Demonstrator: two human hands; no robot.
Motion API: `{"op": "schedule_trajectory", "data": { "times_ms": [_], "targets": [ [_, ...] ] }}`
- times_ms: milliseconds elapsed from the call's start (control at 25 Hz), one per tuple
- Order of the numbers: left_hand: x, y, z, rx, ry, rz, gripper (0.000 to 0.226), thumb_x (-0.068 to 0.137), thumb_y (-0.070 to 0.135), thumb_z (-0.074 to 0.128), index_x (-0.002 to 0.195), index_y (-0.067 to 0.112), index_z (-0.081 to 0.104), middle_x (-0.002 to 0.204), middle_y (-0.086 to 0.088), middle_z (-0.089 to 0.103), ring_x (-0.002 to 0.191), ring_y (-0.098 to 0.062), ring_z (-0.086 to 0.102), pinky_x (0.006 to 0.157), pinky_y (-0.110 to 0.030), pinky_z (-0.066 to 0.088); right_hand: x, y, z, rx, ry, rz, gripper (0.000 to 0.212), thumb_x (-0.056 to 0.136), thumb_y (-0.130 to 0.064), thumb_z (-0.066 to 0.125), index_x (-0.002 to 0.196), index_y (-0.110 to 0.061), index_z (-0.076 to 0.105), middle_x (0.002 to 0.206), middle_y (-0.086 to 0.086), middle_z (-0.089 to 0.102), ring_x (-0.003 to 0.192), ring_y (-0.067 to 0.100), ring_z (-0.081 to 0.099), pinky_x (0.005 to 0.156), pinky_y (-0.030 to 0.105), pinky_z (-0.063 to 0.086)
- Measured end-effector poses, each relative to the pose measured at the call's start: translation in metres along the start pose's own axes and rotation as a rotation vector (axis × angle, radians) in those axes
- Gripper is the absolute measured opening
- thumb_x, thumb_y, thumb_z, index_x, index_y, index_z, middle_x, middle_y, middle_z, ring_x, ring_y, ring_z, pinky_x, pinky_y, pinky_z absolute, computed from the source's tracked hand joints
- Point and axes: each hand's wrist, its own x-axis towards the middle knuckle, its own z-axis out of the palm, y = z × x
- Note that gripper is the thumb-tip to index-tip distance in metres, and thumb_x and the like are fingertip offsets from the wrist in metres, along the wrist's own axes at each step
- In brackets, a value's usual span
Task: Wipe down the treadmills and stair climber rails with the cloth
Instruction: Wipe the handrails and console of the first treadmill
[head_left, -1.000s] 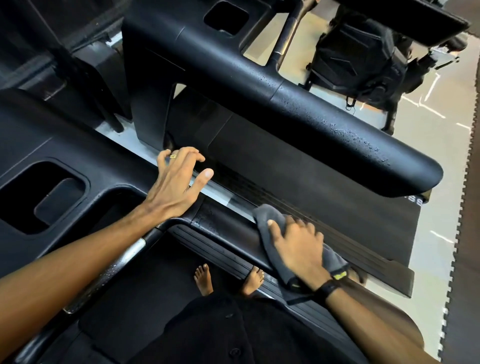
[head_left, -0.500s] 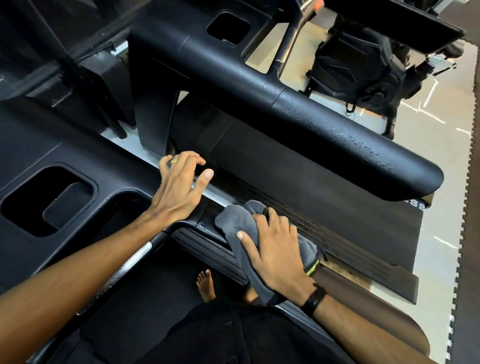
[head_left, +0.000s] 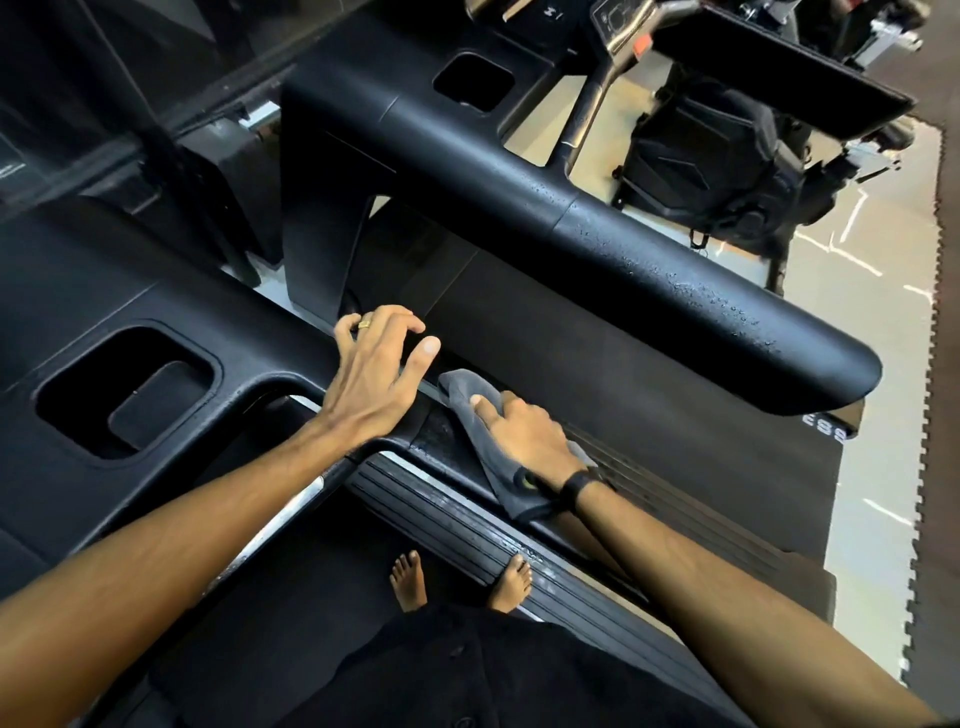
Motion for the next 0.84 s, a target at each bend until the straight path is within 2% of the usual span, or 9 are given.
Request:
{"op": "schedule_trajectory", "data": {
  "times_ms": [160,240,320,400,480,560,640,720,840],
  "targets": [
    [0.002,0.001,0.000,-0.024,0.003,-0.020,0.050,0.100,0.049,0.027,0.113,0.012,0.059,0.121,-0.002,0.057,0.113,-0.016,0.051,0.112,-0.042,0.018,-0.058,0.005,0.012,-0.302,0.351,-0.075,0.064,0.098,-0.061,0.016,0.126,-0.016,0.052,0.124,0.011,0.058,0.111,0.033,0.051,0.095,0.048,0.037],
    [0.005,0.001,0.000,-0.037,0.002,-0.010,0.050,0.100,0.048,0.027,0.112,0.012,0.059,0.121,-0.002,0.057,0.114,-0.017,0.052,0.111,-0.043,0.019,-0.069,-0.021,0.020,-0.391,0.404,-0.066,0.066,0.095,-0.060,0.010,0.122,-0.016,0.052,0.123,0.009,0.054,0.110,0.032,0.049,0.094,0.048,0.036],
    [0.006,0.000,0.000,-0.053,0.022,0.003,0.049,0.100,0.046,0.028,0.112,0.011,0.060,0.122,-0.003,0.058,0.116,-0.017,0.053,0.109,-0.044,0.022,-0.057,-0.054,0.031,-0.402,0.414,-0.091,0.061,0.095,-0.057,0.015,0.120,-0.016,0.052,0.122,0.011,0.053,0.110,0.034,0.049,0.094,0.051,0.035],
    [0.005,0.000,-0.001,-0.077,0.062,-0.009,0.047,0.100,0.044,0.029,0.111,0.010,0.060,0.122,-0.003,0.058,0.118,-0.016,0.052,0.108,-0.041,0.021,-0.024,-0.077,0.032,-0.290,0.330,-0.102,0.053,0.099,-0.053,0.025,0.122,-0.015,0.051,0.124,0.014,0.056,0.114,0.037,0.049,0.095,0.053,0.034],
    [0.004,0.001,-0.003,-0.091,0.085,-0.023,0.046,0.100,0.042,0.030,0.110,0.010,0.061,0.121,-0.003,0.058,0.118,-0.015,0.052,0.108,-0.038,0.020,0.019,-0.079,0.018,-0.077,0.100,-0.084,0.052,0.101,-0.054,0.030,0.127,-0.015,0.051,0.131,0.015,0.057,0.122,0.038,0.049,0.097,0.052,0.034],
    [0.003,0.002,-0.004,-0.098,0.088,-0.024,0.046,0.100,0.042,0.029,0.108,0.010,0.061,0.119,-0.002,0.058,0.116,-0.013,0.052,0.107,-0.038,0.021,0.049,-0.065,0.004,0.099,-0.138,-0.030,0.063,0.099,-0.062,0.031,0.140,-0.019,0.050,0.142,0.013,0.054,0.127,0.034,0.050,0.102,0.046,0.038],
    [0.002,0.002,-0.005,-0.119,0.097,-0.032,0.046,0.100,0.042,0.028,0.106,0.011,0.062,0.117,-0.002,0.058,0.114,-0.012,0.051,0.107,-0.039,0.022,0.054,-0.041,-0.004,0.079,-0.280,-0.007,0.073,0.096,-0.070,0.031,0.146,-0.021,0.048,0.146,0.012,0.050,0.131,0.031,0.050,0.109,0.043,0.037],
    [0.001,0.002,-0.005,-0.134,0.104,-0.043,0.045,0.100,0.041,0.029,0.104,0.012,0.062,0.116,-0.001,0.058,0.112,-0.012,0.051,0.108,-0.043,0.023,0.045,-0.009,-0.006,0.000,-0.310,-0.018,0.069,0.097,-0.070,0.031,0.145,-0.023,0.050,0.145,0.013,0.051,0.129,0.031,0.051,0.111,0.043,0.037],
    [0.003,0.000,-0.005,-0.161,0.086,-0.053,0.044,0.101,0.040,0.028,0.103,0.012,0.062,0.114,0.000,0.058,0.109,-0.011,0.052,0.108,-0.045,0.024,0.017,0.027,-0.009,0.148,-0.139,0.129,0.068,0.096,-0.070,0.034,0.136,-0.021,0.057,0.137,0.009,0.058,0.122,0.030,0.056,0.103,0.041,0.042]
  ]
}}
